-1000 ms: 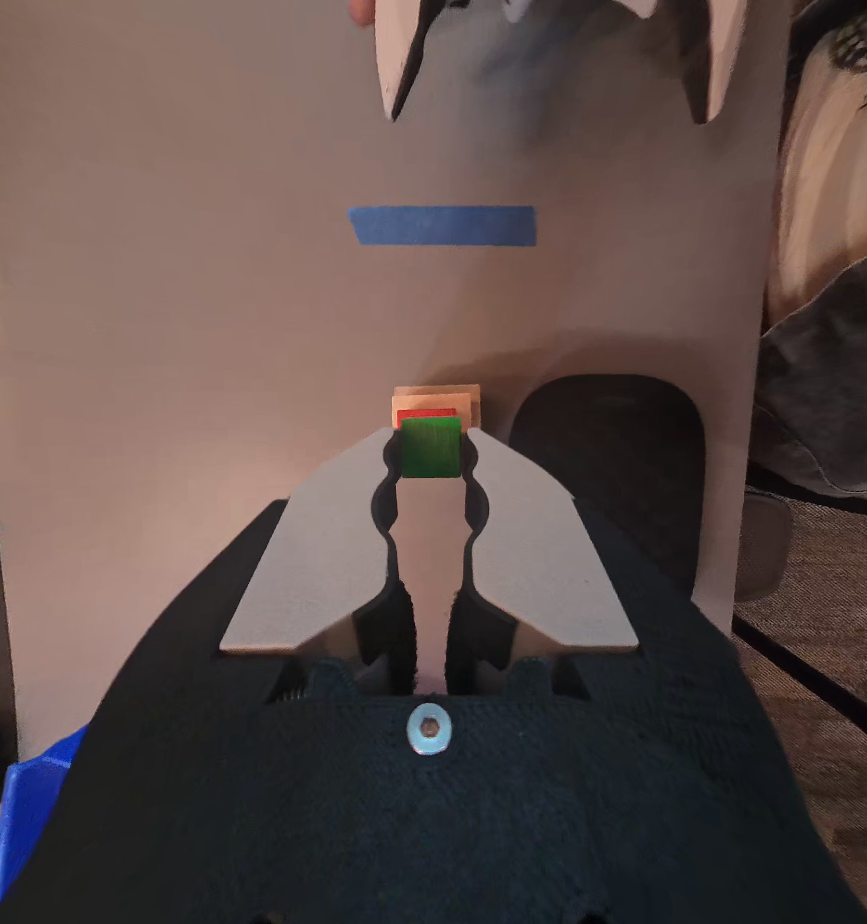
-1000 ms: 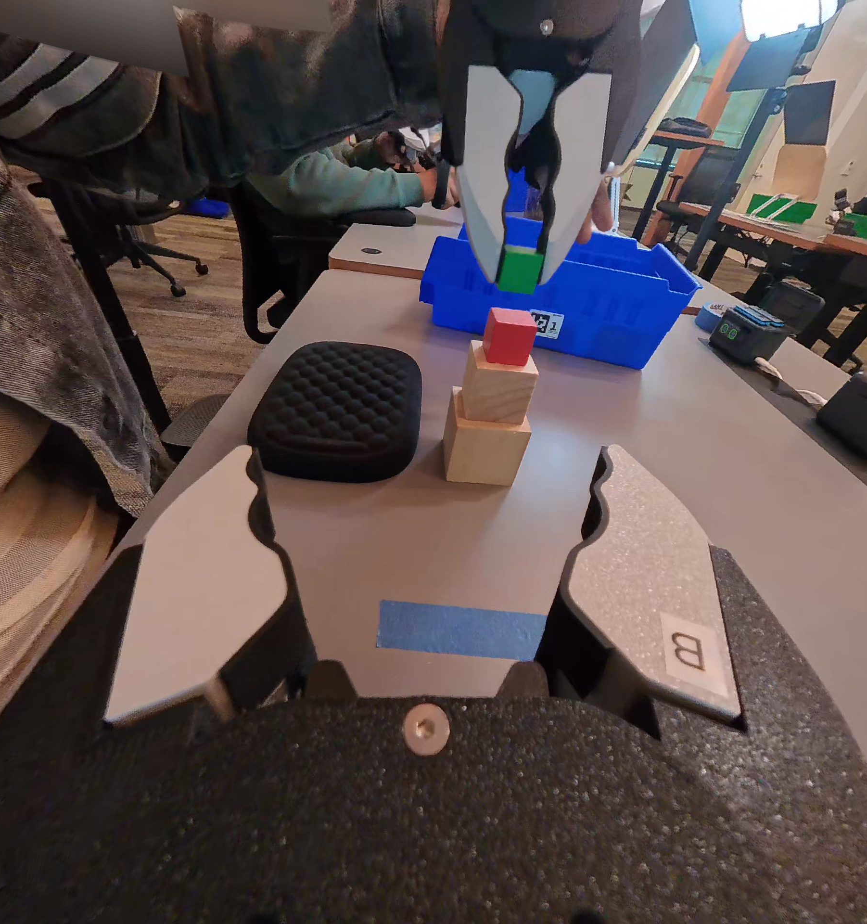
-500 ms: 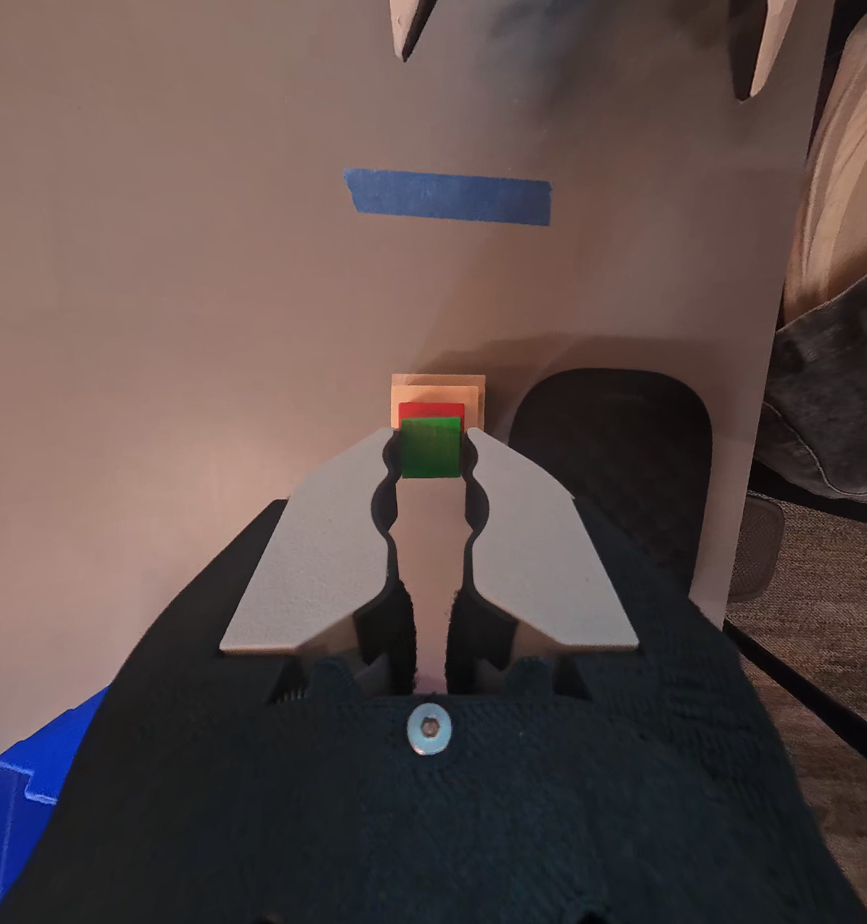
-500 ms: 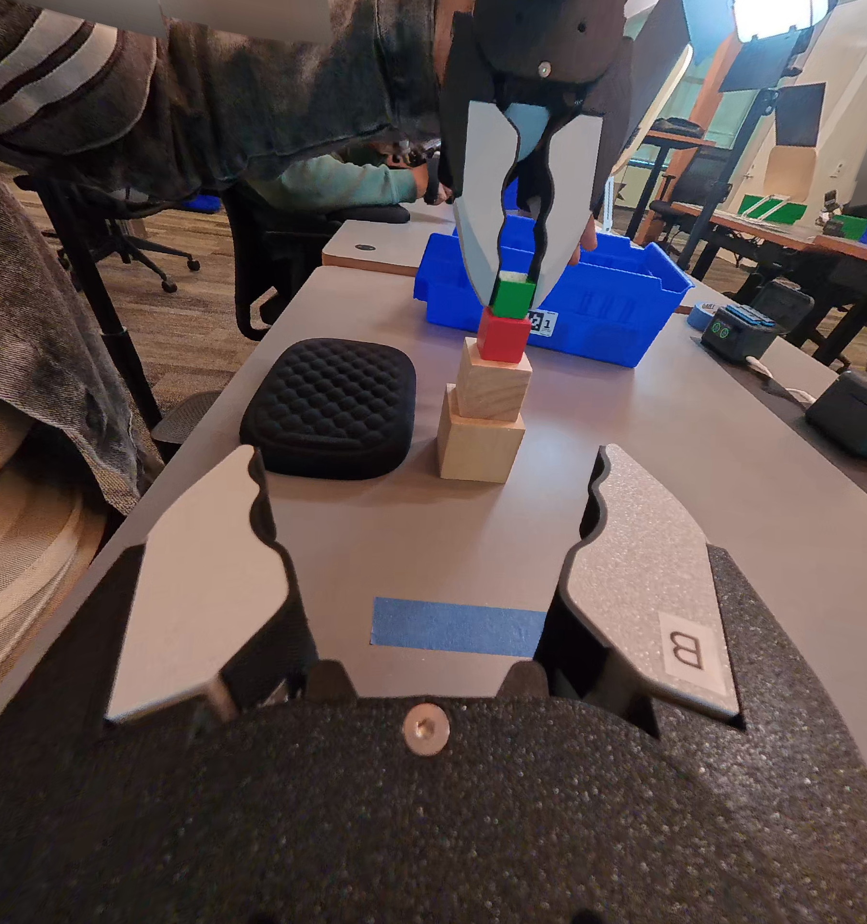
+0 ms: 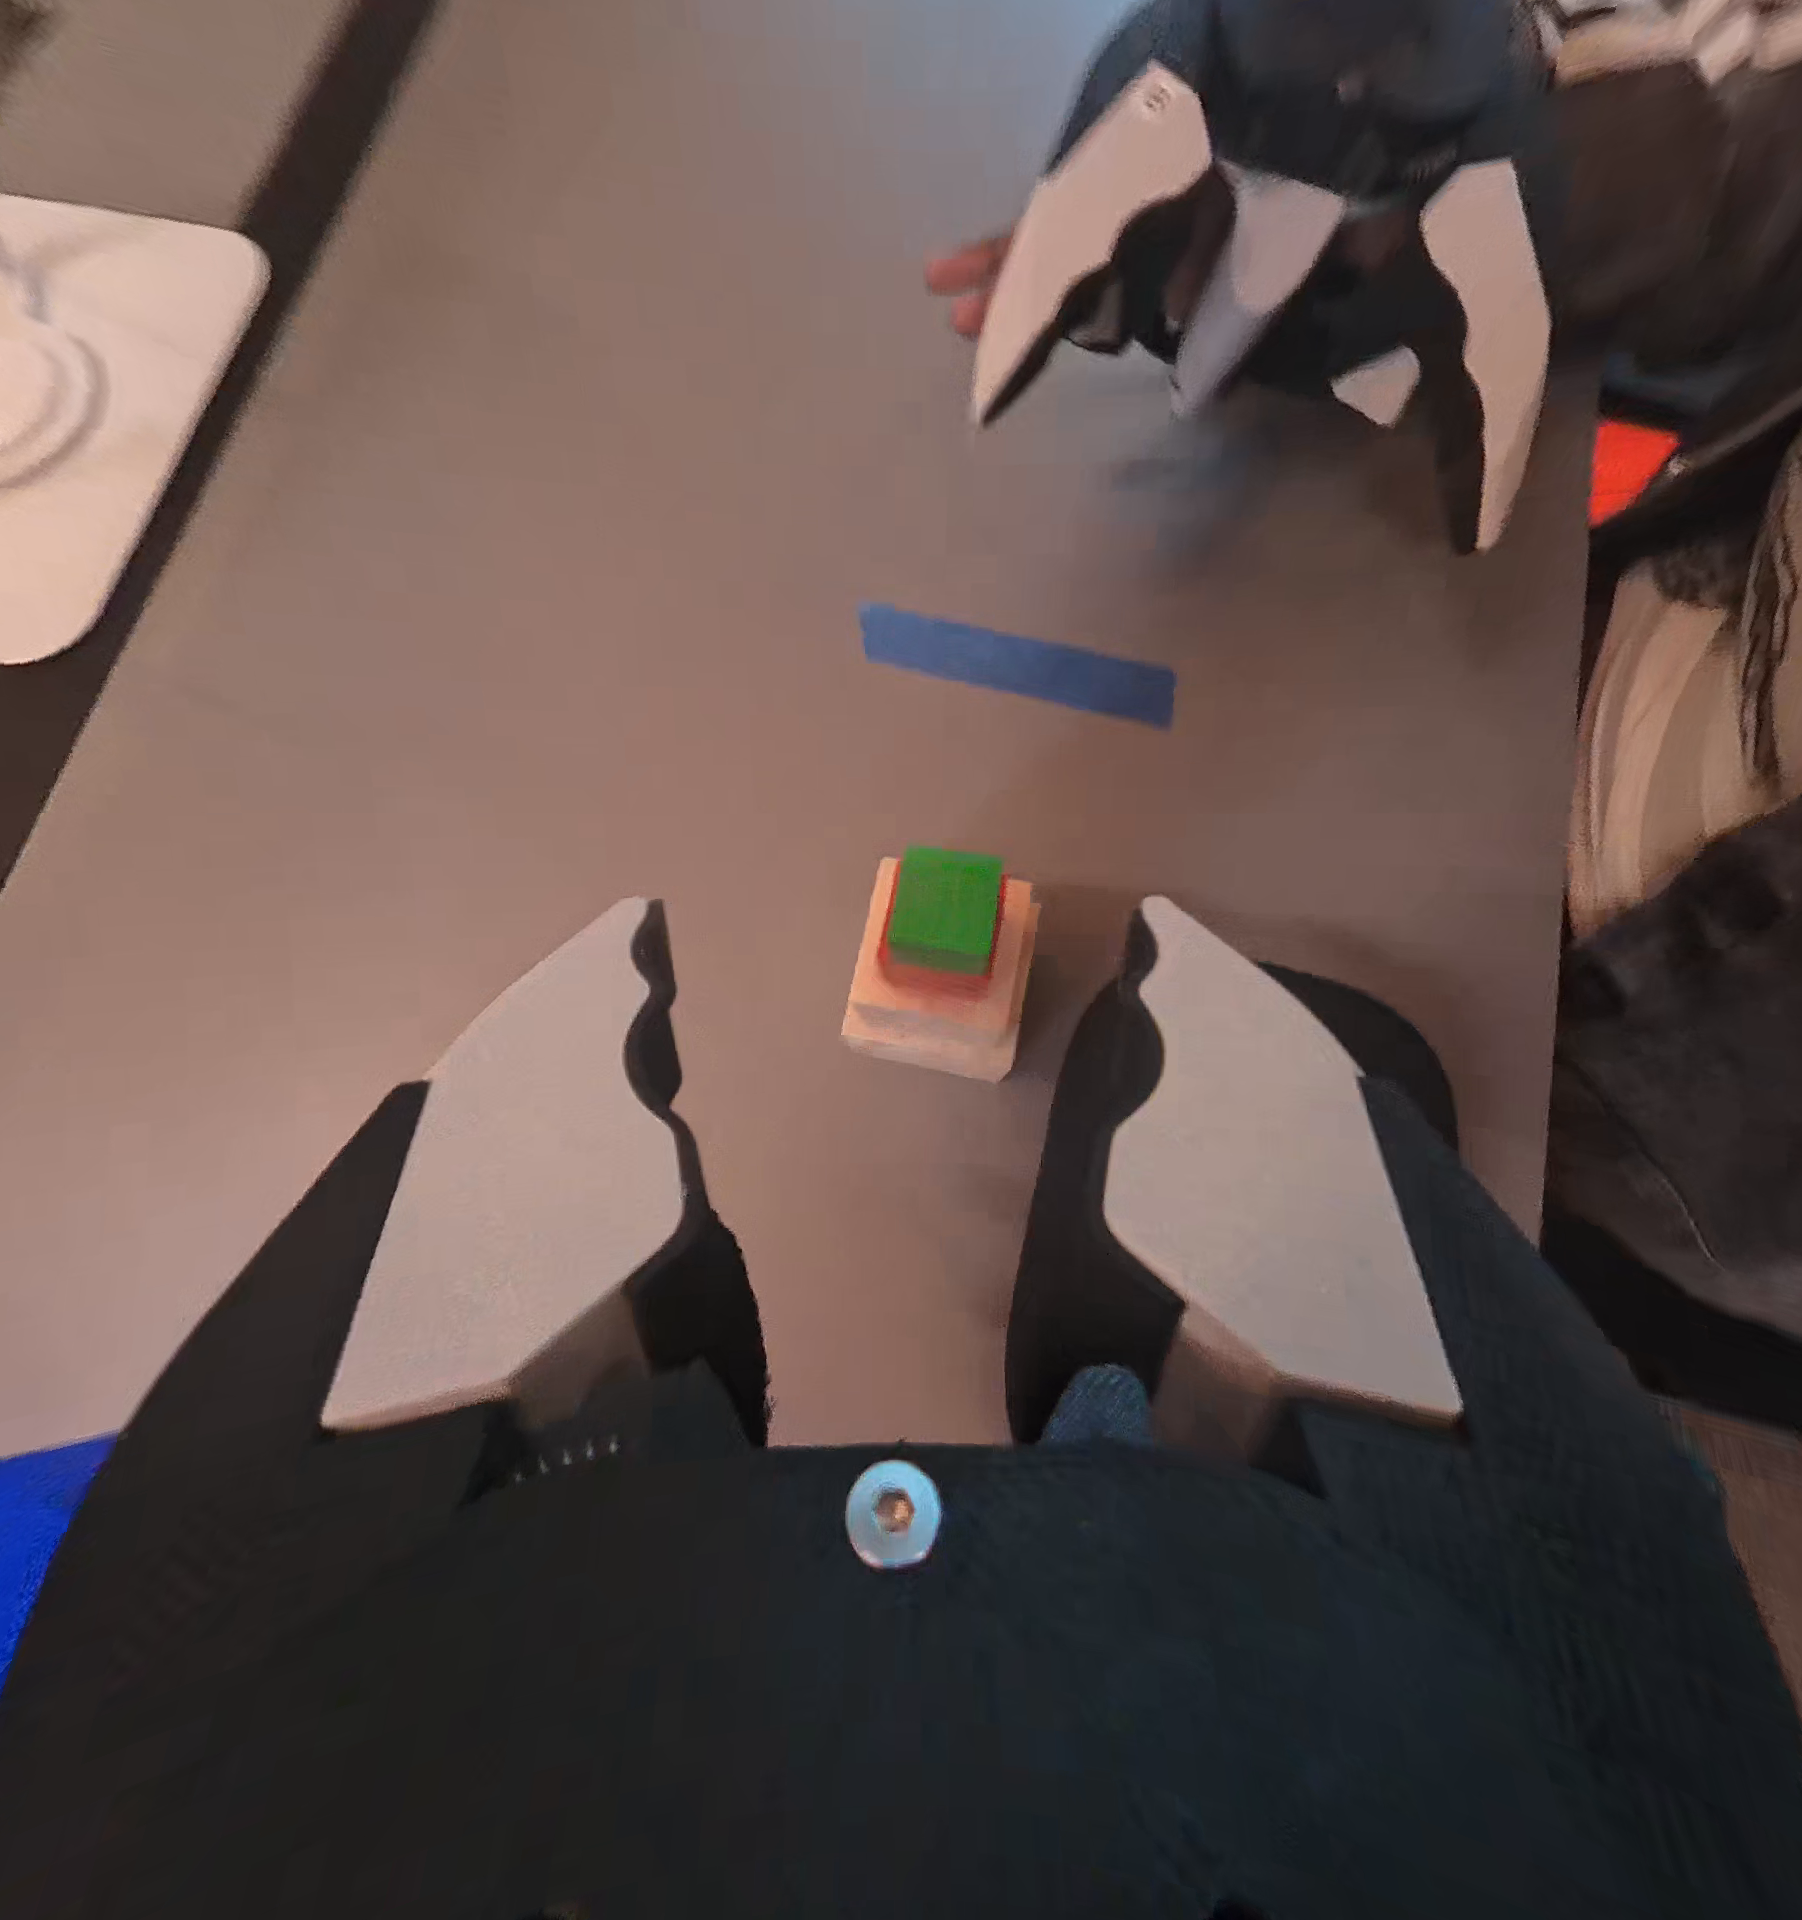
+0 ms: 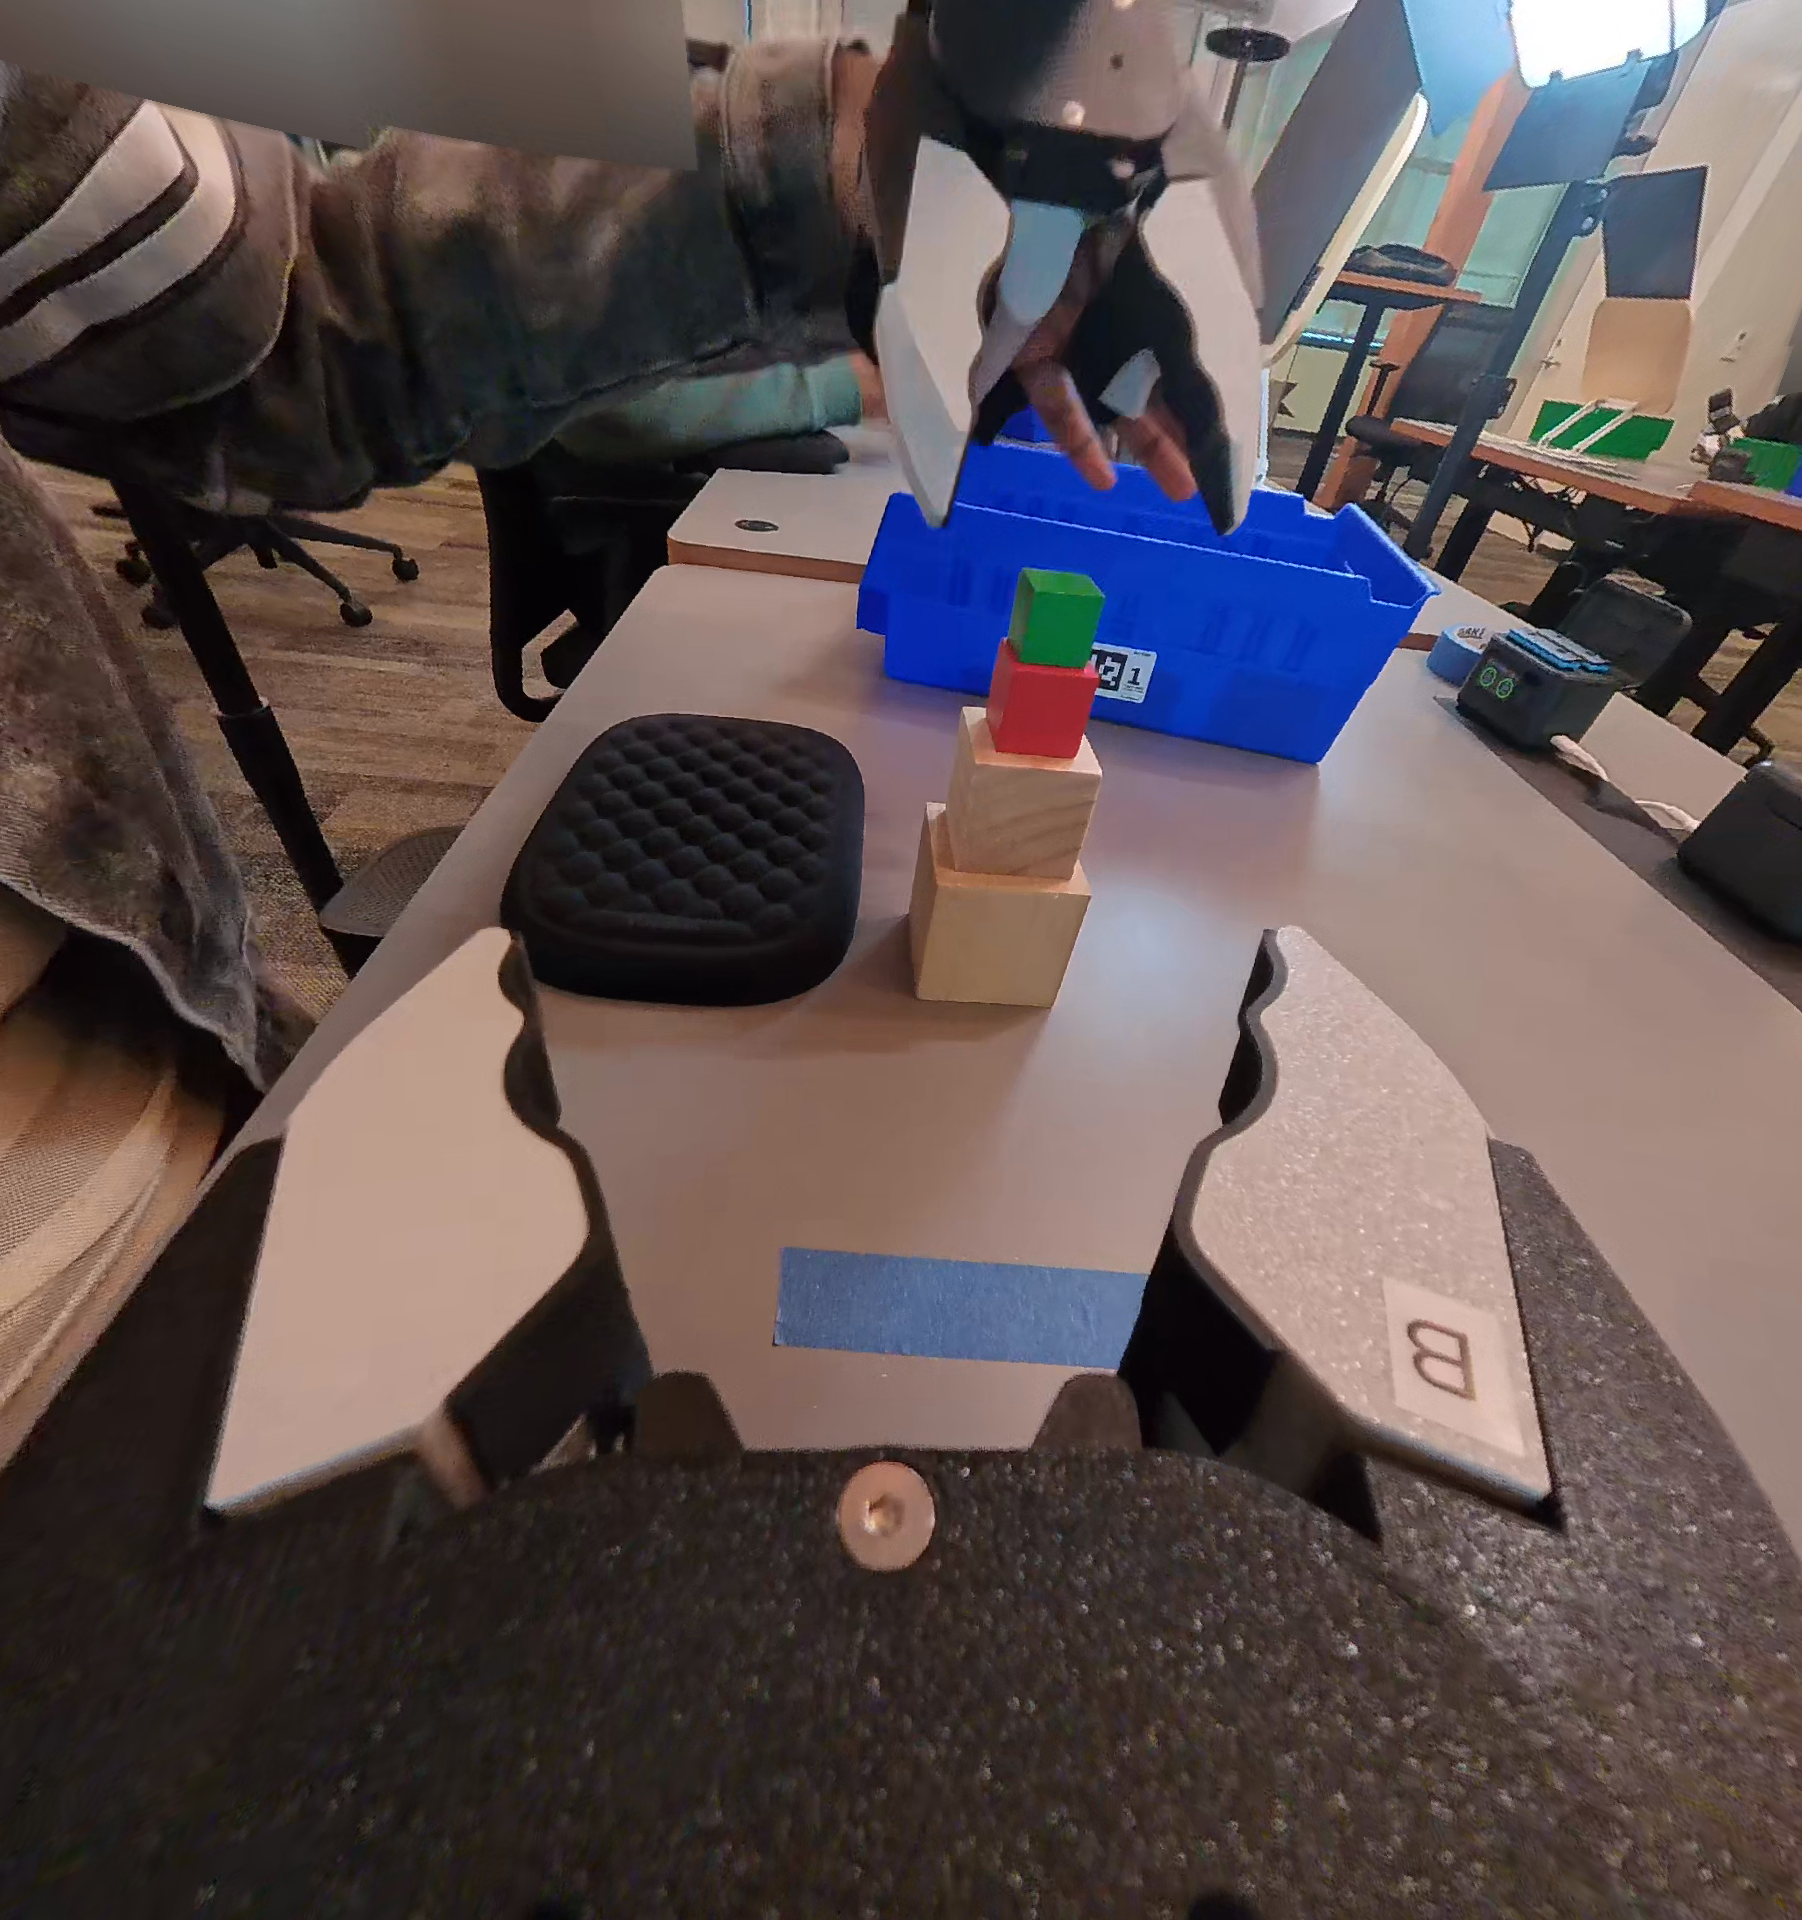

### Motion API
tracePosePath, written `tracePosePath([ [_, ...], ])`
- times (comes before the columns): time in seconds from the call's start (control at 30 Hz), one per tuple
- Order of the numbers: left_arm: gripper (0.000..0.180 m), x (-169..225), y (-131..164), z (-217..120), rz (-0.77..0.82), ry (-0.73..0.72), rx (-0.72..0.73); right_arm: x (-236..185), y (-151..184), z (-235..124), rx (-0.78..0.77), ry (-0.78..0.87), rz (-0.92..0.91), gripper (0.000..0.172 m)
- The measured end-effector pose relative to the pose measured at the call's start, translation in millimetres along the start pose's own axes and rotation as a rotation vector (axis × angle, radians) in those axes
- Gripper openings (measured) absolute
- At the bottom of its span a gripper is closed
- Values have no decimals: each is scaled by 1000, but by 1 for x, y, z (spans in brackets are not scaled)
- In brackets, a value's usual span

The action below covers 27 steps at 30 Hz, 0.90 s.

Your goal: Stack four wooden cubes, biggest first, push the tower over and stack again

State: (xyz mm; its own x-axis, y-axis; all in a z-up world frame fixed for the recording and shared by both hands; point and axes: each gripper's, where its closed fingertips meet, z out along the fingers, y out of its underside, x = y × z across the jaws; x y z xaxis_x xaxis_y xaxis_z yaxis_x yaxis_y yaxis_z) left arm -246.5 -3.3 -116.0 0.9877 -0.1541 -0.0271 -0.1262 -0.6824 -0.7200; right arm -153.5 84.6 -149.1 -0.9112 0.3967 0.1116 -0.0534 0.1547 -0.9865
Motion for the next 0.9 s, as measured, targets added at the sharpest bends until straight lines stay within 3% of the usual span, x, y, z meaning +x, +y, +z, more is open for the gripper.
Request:
tracePosePath([
  [0.03, 75, -5, 5, -3, -17, -36, 38, 0, -1, 0, 4, 1, 2, 126],
  [0.07, 51, -11, 13, -7, -29, -77, 62, 0, -2, 0, 7, 1, 3, 126],
  [0.1, 13, -15, 22, -9, -34, -110, 71, 0, -2, 0, 9, 1, 3, 127],
  [0.13, 1, -19, 31, -11, -41, -144, 77, 0, -2, 0, 8, 1, 2, 127],
  [0.27, 0, -19, 72, 3, -63, -172, -66, 2, -1, -1, 0, 6, -3, 127],
  [0.37, 0, -8, 81, 22, -24, -126, -124, 4, -1, -2, 4, 14, 2, 128],
  [0.67, 1, 11, 64, 51, 46, -17, -127, 6, -1, -3, 9, 18, 13, 128],
  [0.9, 1, 13, 29, 64, 93, 9, -83, 5, -2, -3, 10, 17, 9, 128],
])
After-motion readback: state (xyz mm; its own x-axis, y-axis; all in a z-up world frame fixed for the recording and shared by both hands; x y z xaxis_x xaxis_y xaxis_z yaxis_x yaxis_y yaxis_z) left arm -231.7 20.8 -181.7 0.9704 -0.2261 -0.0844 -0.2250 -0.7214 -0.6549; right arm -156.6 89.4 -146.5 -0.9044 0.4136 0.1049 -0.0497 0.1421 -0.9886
